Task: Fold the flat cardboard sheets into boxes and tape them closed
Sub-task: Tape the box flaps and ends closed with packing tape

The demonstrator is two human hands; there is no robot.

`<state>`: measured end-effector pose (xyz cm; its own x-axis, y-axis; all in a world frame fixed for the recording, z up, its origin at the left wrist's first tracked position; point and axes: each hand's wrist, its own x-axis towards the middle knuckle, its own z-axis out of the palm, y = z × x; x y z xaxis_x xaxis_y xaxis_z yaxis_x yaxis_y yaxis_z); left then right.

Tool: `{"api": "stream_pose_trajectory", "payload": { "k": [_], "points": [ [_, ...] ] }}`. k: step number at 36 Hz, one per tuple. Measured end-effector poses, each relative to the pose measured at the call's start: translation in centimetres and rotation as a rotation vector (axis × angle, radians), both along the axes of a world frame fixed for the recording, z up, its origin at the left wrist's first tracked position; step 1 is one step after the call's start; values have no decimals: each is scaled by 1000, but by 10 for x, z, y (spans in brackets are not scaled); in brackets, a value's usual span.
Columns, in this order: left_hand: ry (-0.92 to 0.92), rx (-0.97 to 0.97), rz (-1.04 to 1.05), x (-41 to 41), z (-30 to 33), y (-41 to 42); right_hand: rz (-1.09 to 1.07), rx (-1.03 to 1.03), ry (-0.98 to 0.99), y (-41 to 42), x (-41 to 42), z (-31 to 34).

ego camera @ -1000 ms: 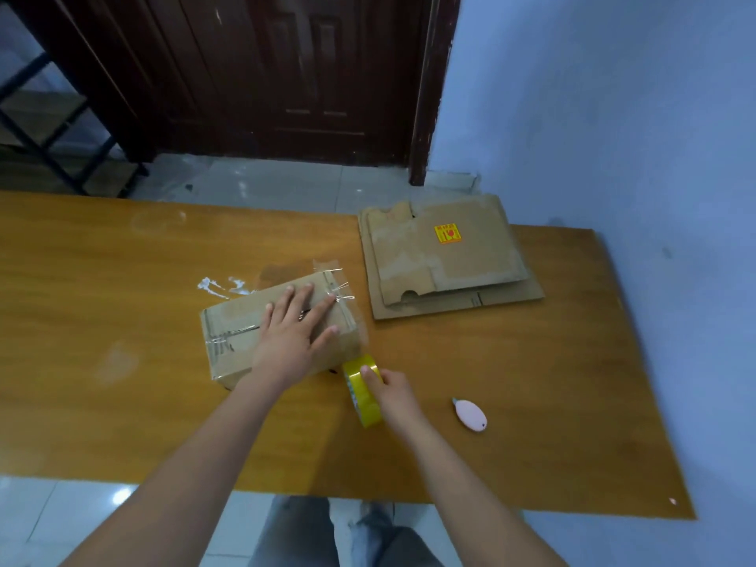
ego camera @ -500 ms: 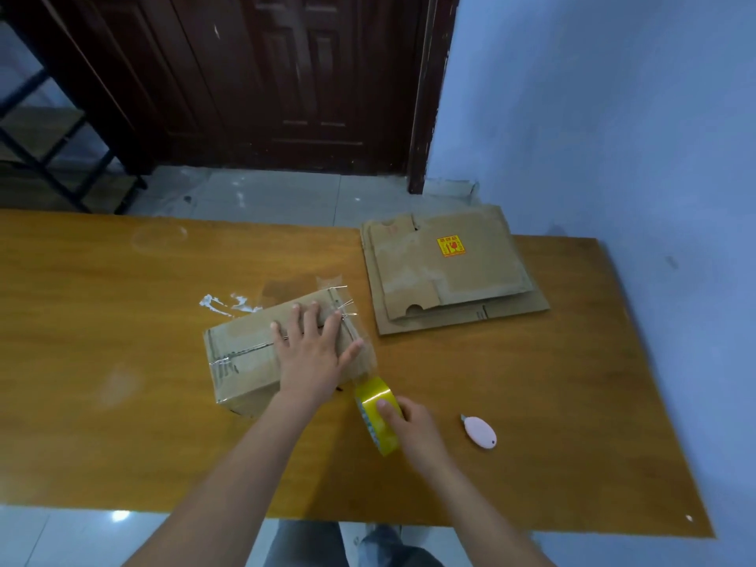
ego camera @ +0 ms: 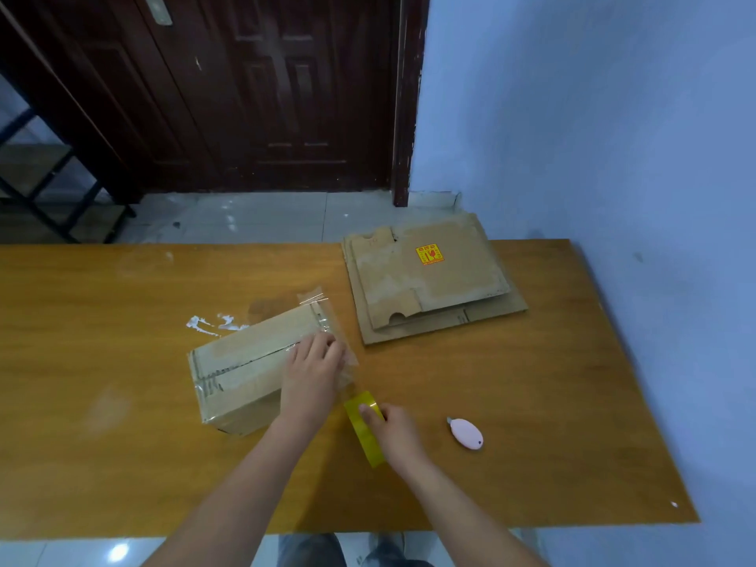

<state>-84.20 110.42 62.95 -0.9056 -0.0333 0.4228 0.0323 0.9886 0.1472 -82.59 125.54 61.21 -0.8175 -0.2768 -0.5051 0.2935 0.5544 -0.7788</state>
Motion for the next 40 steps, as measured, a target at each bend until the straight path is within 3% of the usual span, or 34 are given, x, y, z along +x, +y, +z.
{"api": "stream_pose_trajectory", "payload": {
  "k": [9,11,14,17,21,26,31,35,40],
  "points": [
    [-337,-96,43,28,-15,16,-138,-155,-25,19,2,-3],
    [-359,-83,47,29,-15,16,-204,-37,107,37,1,-6],
    [-363,-60,54,30,-15,16,-147,337,258,71,-7,-15],
    [-336,-43,61,30,-16,15,1,625,180,103,-9,-29],
    [-322,-25,61,29,-18,15,126,737,161,124,-10,-41],
    [-401,3,92,29,-16,15,144,686,222,120,-21,-37],
    [-413,35,112,26,-14,15,7,310,273,86,-33,-10],
    [-416,50,101,26,-15,15,149,102,419,45,-38,20],
    [-467,80,90,27,-12,14,358,130,473,17,-42,31]
  ]
}}
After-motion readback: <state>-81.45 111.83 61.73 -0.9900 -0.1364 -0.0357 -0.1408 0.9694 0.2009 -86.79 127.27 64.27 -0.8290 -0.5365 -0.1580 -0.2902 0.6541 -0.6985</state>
